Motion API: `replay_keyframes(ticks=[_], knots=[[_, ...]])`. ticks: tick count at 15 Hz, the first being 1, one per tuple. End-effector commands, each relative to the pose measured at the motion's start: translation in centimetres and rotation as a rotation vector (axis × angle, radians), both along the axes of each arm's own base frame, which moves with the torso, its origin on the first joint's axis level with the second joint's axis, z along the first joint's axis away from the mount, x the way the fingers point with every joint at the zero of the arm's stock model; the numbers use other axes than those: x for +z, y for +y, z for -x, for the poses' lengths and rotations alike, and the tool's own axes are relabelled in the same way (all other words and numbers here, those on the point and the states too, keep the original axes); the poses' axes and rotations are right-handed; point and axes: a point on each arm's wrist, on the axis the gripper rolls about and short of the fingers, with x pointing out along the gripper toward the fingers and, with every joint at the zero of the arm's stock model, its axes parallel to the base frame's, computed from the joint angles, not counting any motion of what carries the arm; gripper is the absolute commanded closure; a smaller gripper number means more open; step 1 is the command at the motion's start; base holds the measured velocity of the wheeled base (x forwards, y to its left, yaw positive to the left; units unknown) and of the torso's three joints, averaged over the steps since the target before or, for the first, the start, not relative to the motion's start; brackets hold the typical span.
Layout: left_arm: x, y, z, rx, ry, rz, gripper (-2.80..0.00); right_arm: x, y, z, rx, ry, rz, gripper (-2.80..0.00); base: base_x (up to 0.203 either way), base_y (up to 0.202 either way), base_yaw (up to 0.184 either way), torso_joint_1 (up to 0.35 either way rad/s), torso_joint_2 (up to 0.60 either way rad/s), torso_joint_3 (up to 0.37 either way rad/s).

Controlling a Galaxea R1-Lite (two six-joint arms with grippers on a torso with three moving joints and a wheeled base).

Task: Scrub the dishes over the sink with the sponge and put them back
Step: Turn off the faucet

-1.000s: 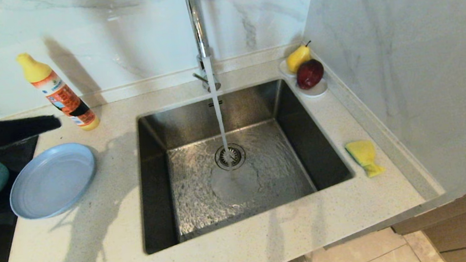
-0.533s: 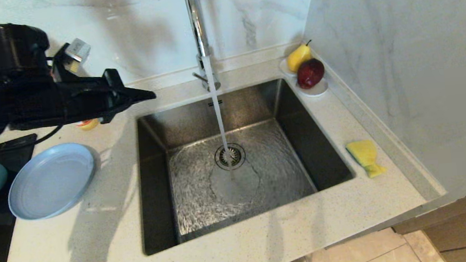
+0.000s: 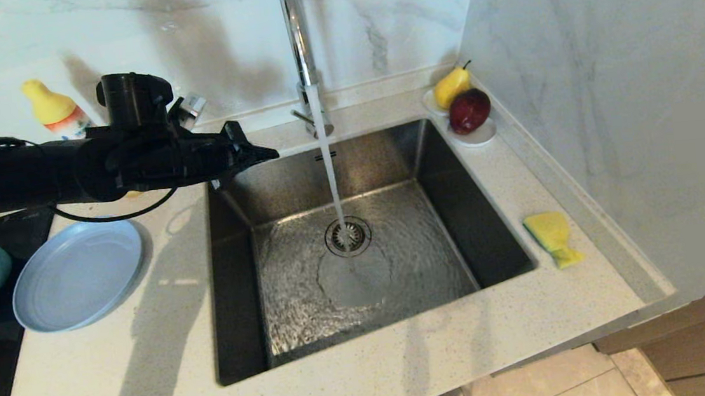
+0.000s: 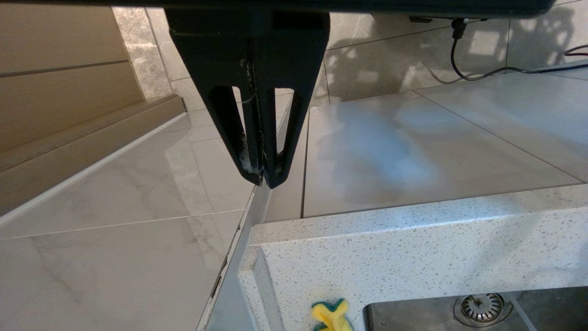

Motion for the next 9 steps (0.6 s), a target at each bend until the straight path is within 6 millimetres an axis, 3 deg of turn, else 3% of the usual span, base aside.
replay_keyframes(ticks=[1, 5, 9], knots=[[-0.9, -0.4, -1.8, 0.004, 0.026, 0.037, 0.00, 0.0, 0.0, 0.0, 0.000, 0.002, 0.000, 0.00, 0.000, 0.000, 0.000, 0.000, 0.00, 0.000], [-1.7, -2.0, -2.5, -0.023, 0.055, 0.060, 0.00, 0.0, 0.0, 0.0, 0.000, 0.001, 0.000, 0.00, 0.000, 0.000, 0.000, 0.000, 0.00, 0.000], [-1.5, -2.4, -2.6, -0.038, 0.040, 0.063, 0.00, 0.0, 0.0, 0.0, 0.000, 0.001, 0.000, 0.00, 0.000, 0.000, 0.000, 0.000, 0.00, 0.000]])
